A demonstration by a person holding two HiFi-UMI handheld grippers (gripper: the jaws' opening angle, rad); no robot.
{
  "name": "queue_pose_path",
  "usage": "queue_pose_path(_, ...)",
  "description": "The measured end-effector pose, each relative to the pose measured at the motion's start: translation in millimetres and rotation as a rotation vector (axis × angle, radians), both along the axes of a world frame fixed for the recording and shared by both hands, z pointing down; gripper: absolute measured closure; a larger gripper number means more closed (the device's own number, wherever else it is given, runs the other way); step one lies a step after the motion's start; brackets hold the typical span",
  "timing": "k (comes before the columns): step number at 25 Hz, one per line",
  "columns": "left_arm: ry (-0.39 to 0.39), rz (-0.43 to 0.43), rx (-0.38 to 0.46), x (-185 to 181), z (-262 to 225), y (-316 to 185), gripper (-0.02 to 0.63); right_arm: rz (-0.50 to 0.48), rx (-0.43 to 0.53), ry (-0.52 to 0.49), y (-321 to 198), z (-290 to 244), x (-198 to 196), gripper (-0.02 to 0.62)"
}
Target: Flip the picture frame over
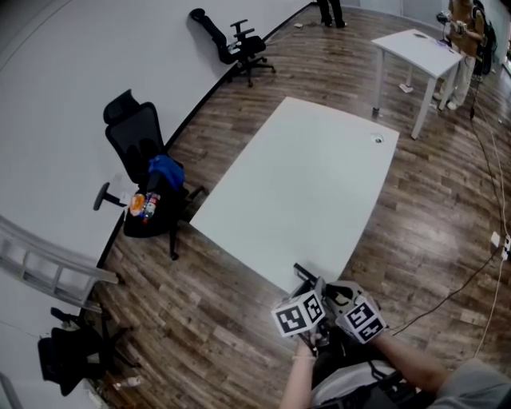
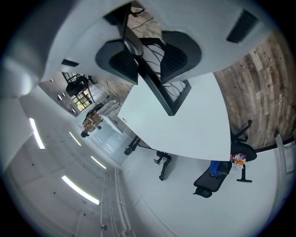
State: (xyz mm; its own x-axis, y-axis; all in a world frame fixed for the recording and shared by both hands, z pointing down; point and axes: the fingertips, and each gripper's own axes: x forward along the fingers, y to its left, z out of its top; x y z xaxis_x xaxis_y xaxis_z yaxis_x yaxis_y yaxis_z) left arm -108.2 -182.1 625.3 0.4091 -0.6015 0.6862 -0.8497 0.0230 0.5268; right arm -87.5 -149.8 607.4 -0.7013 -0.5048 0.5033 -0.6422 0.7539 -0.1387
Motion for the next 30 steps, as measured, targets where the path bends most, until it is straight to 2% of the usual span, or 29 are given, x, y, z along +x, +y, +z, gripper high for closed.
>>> queue_pose_path(7, -0.003, -0.016, -0.055, -8, -1, 3, 0.468, -0.036, 0.174, 0.134, 6, -2, -10, 0.532)
queue_pose_path(11, 0.031, -0.057, -0.066, -14, 4, 2, 0.468, -0.081, 0.276, 0.216, 10, 6, -16, 0.532)
queue_pose_path(15, 0.069, -0.080, -0.079, -18, 7, 3, 0.468, -0.107, 0.298, 0.224, 12, 8, -19, 0.531)
queue_pose_path(19, 0.076, -0.082, -0.082, -19, 8, 4, 0.469, -0.129, 0.246, 0.199, 15, 9, -19, 0.524)
queue_pose_path(25, 0.109, -0.088, -0.096, -23, 11, 6, 0.490, -0.201, 0.118, 0.091, 22, 5, -24, 0.479)
queue_pose_path(30, 0.127, -0.093, -0.100, -24, 13, 8, 0.497, -0.281, 0.082, 0.049, 32, 0, -20, 0.465)
